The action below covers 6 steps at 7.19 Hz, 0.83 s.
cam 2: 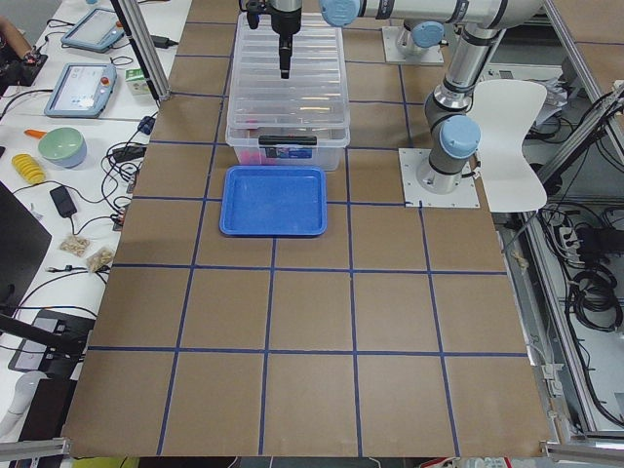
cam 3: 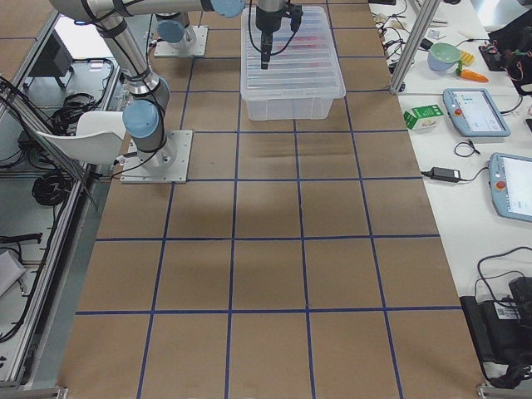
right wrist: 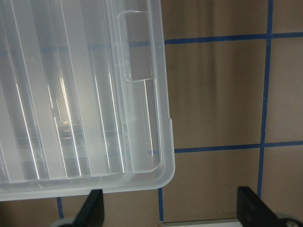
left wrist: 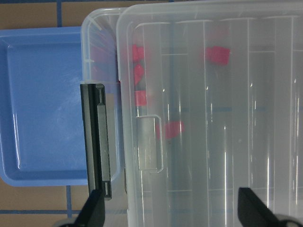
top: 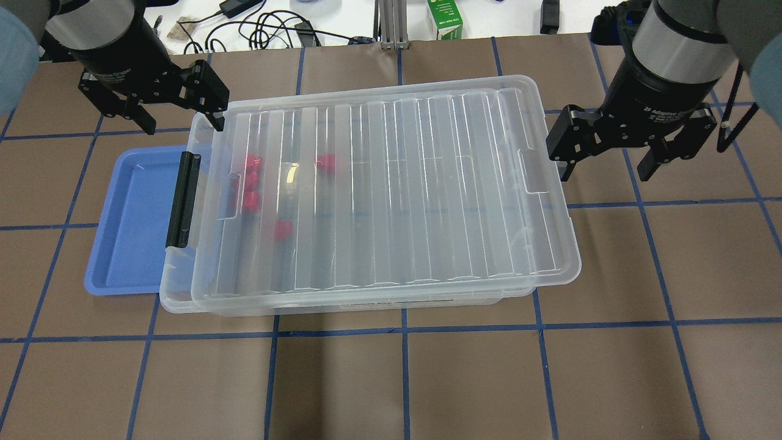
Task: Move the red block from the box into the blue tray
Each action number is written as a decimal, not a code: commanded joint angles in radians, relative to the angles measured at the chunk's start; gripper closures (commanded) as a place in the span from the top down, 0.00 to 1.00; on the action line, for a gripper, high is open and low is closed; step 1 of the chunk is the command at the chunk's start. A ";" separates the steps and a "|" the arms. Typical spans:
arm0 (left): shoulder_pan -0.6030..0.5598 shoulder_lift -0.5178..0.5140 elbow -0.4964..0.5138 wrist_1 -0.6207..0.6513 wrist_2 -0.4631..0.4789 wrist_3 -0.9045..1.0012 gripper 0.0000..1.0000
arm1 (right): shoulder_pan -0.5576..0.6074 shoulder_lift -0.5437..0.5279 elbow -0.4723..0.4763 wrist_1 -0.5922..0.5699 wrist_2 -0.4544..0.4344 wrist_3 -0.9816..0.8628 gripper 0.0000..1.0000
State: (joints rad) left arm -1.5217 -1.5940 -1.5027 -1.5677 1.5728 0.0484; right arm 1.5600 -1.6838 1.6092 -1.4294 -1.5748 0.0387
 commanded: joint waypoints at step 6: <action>0.000 0.000 -0.001 0.000 0.001 0.001 1.00 | -0.024 0.063 0.012 -0.109 0.005 0.003 1.00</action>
State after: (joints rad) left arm -1.5217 -1.5932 -1.5028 -1.5676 1.5727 0.0491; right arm 1.5495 -1.6628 1.6162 -1.4826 -1.5724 0.0398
